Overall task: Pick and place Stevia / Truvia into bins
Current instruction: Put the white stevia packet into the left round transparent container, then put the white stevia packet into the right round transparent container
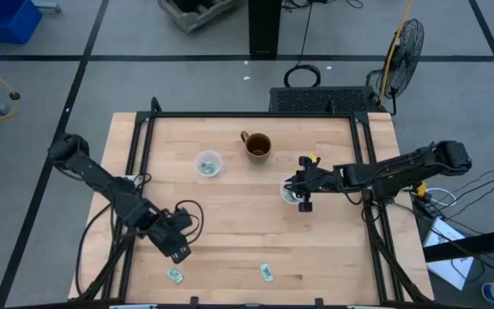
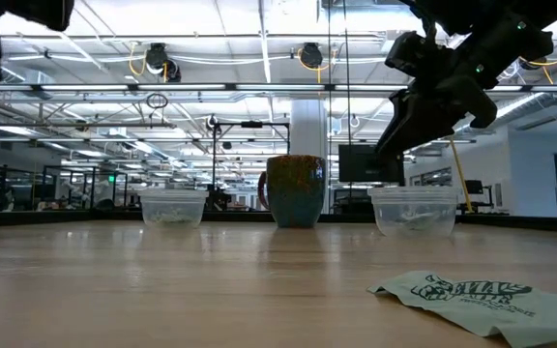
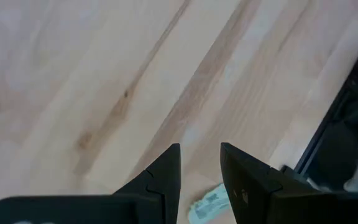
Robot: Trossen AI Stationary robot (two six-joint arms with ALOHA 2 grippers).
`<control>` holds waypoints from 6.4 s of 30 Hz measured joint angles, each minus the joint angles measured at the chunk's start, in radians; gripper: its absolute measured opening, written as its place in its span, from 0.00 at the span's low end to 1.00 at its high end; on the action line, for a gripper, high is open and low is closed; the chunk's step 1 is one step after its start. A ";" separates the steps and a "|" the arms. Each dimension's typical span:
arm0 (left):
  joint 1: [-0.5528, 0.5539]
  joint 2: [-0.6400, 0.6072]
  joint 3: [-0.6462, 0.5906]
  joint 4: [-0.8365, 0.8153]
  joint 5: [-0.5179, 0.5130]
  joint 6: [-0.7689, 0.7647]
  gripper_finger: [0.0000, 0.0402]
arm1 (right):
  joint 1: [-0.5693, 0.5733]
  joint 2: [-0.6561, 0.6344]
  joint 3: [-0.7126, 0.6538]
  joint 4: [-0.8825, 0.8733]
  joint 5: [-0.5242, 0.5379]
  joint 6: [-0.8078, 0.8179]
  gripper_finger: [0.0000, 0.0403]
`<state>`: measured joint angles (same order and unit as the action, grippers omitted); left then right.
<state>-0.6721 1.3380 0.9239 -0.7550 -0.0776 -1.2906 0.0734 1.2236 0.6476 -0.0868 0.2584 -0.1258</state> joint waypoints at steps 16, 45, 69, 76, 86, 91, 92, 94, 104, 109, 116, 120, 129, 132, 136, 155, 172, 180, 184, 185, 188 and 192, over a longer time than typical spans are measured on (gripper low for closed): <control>-0.120 0.091 -0.166 0.294 0.126 -0.032 0.29 | 0.000 0.000 0.000 0.008 0.001 -0.003 0.23; -0.237 0.295 -0.163 0.342 0.118 0.189 0.02 | 0.000 0.000 -0.001 0.136 0.001 -0.062 0.23; 0.452 0.084 -0.054 -0.014 -0.465 1.193 0.02 | 0.000 0.008 -0.001 0.181 -0.003 0.176 0.23; 0.694 0.083 -0.053 0.130 -0.472 1.503 0.01 | 0.000 0.019 -0.029 0.184 -0.002 0.269 0.23; 0.852 0.104 -0.052 0.153 -0.316 1.497 0.02 | 0.000 0.018 -0.268 0.537 -0.002 0.276 0.23; 0.850 0.119 -0.051 0.230 -0.280 1.489 0.01 | 0.000 0.014 -0.337 0.801 -0.066 0.188 0.23; 0.851 0.126 -0.050 0.242 -0.270 1.478 0.01 | 0.000 0.014 -0.343 0.828 -0.089 0.171 0.23; 0.851 0.132 -0.053 0.228 -0.255 1.442 0.03 | 0.000 0.014 -0.347 0.862 -0.126 0.158 0.23; 0.850 0.144 -0.052 0.227 -0.285 1.395 0.15 | 0.024 0.014 -0.350 0.869 -0.185 0.059 0.23; 0.850 0.144 -0.052 0.236 -0.321 1.392 0.16 | 0.072 0.014 -0.344 0.876 -0.185 0.006 0.23; 0.843 0.138 -0.052 0.310 -0.389 1.391 0.17 | 0.170 0.014 -0.246 0.799 -0.263 -0.099 0.23; 0.814 0.133 -0.023 0.351 -0.439 1.406 0.17 | 0.219 0.015 -0.143 0.616 -0.263 -0.074 0.23; 0.715 0.121 0.115 0.470 -0.370 1.310 0.17 | 0.333 0.180 0.049 0.470 -0.261 0.030 0.23; 0.679 0.120 0.128 0.504 -0.362 1.314 0.17 | 0.376 0.266 0.111 0.453 -0.261 0.075 0.23; 0.637 0.121 0.129 0.532 -0.363 1.311 0.17 | 0.430 0.392 0.198 0.447 -0.261 0.146 0.27; 0.574 0.121 0.129 0.528 -0.369 1.311 0.17 | 0.396 0.630 0.270 0.474 -0.478 0.248 0.36; 0.573 0.121 0.128 0.544 -0.371 1.313 0.17 | 0.341 0.789 0.328 0.555 -0.627 0.173 0.37; 0.573 0.121 0.128 0.543 -0.369 1.313 0.17 | 0.319 0.787 0.329 0.511 -0.625 0.152 0.37; 0.573 0.121 0.128 0.543 -0.369 1.312 0.17 | 0.319 0.787 0.329 0.496 -0.602 0.117 0.36; 0.573 0.121 0.128 0.543 -0.369 1.312 0.17 | 0.317 0.787 0.328 0.494 -0.600 0.102 0.36; 0.573 0.121 0.128 0.543 -0.369 1.313 0.17 | 0.299 0.788 0.325 0.491 -0.598 0.057 0.32; 0.573 0.121 0.128 0.543 -0.369 1.312 0.17 | 0.268 0.787 0.325 0.480 -0.572 0.006 0.26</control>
<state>-0.0990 1.4593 1.0523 -0.2119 -0.4465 0.0216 0.3412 2.0109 0.9726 0.3934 -0.3138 -0.1198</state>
